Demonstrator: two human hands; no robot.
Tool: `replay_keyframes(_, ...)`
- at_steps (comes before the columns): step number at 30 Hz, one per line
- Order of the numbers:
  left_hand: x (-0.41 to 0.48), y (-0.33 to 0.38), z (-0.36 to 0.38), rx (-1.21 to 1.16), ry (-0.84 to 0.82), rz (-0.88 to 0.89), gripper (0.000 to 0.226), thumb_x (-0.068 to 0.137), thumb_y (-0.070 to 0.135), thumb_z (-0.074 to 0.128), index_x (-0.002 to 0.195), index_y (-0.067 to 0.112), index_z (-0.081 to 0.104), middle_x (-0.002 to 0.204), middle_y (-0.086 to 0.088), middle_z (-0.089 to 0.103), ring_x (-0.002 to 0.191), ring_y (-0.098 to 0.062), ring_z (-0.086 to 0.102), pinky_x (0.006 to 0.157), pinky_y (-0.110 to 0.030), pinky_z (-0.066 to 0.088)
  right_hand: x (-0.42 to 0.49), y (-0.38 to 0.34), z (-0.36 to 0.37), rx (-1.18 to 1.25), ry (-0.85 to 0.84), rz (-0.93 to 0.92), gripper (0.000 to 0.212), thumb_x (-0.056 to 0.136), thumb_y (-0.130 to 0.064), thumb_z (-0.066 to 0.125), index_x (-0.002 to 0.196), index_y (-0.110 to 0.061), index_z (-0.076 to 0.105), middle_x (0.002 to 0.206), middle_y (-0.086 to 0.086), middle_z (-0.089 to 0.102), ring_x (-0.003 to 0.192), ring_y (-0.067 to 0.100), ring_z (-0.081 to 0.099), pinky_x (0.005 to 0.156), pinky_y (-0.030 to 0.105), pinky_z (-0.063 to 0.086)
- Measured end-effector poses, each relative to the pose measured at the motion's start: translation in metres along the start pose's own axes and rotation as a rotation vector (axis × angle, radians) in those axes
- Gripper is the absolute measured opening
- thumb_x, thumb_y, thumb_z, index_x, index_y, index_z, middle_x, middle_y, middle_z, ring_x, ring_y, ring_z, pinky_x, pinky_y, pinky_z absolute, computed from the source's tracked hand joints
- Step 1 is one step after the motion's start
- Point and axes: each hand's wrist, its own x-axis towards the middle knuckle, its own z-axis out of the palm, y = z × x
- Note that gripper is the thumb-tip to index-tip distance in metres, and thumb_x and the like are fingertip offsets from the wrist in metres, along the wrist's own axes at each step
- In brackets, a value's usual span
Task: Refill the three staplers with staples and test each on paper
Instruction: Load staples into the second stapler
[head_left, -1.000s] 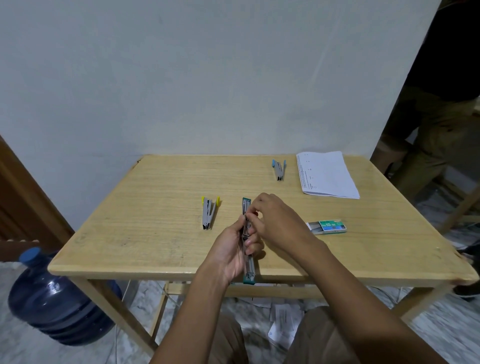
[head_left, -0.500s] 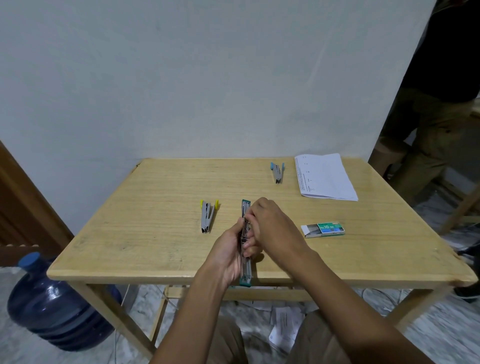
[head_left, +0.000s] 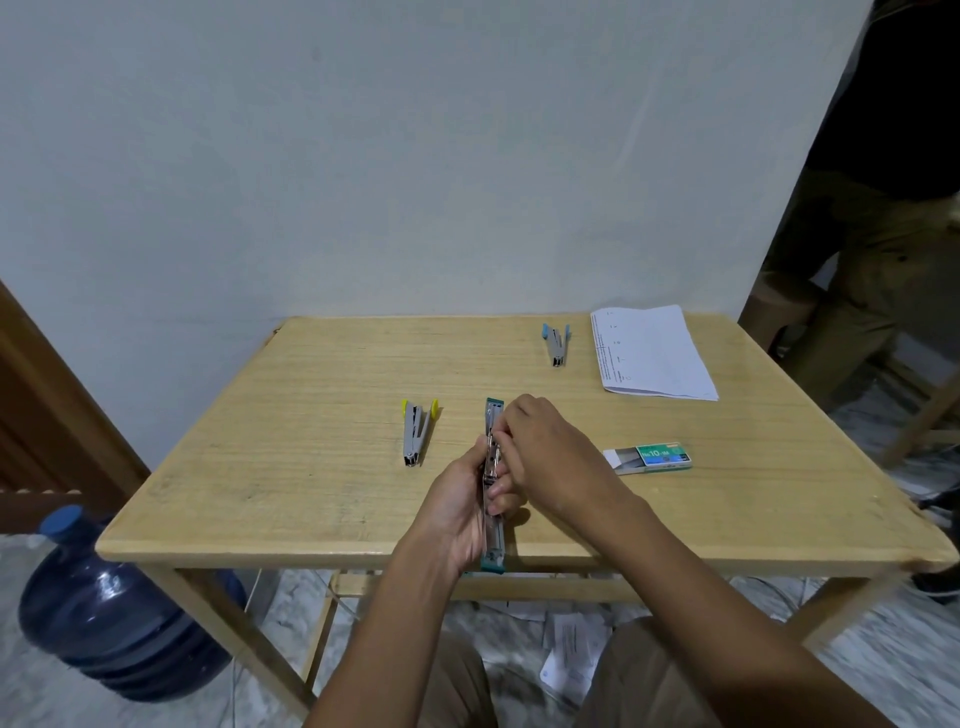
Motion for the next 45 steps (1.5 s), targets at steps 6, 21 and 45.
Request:
replay_keyframes(6,0.005,0.000,-0.006,0.057,0.011,-0.017,0.044,0.104,0.037,0.037,0.074,0.010,0.054,0.052,0.000,0.039,0.039,-0.006,0.029,0.047,-0.016,0.016,-0.003,0.005,-0.012,0.128,-0.032,-0.037,0.017,0.101,-0.029,0.049,0.108,-0.018,0.059,0.111,-0.006,0.053,0.103,0.008,0.046,0.088,0.030,0.045)
replay_keyframes(21,0.001,0.000,-0.001,0.081,0.009,-0.024,0.040,0.104,0.037,0.037,0.082,0.008,0.052,0.055,0.000,0.033,0.037,-0.006,0.029,0.033,-0.014,0.025,-0.014,-0.001,0.002,0.595,0.135,0.172,0.011,0.096,-0.016,0.061,0.102,-0.021,0.069,0.094,-0.011,0.066,0.086,-0.002,0.063,0.075,0.010,0.047)
replay_keyframes(45,0.002,0.001,-0.008,0.188,-0.019,-0.046,0.050,0.102,0.045,0.036,0.064,0.014,0.047,0.049,0.002,0.031,0.038,-0.008,0.027,0.049,-0.019,0.018,-0.010,0.005,0.005,0.590,0.157,0.223,0.014,0.091,-0.024,0.069,0.086,-0.037,0.070,0.091,-0.016,0.068,0.091,0.000,0.063,0.085,0.035,0.055)
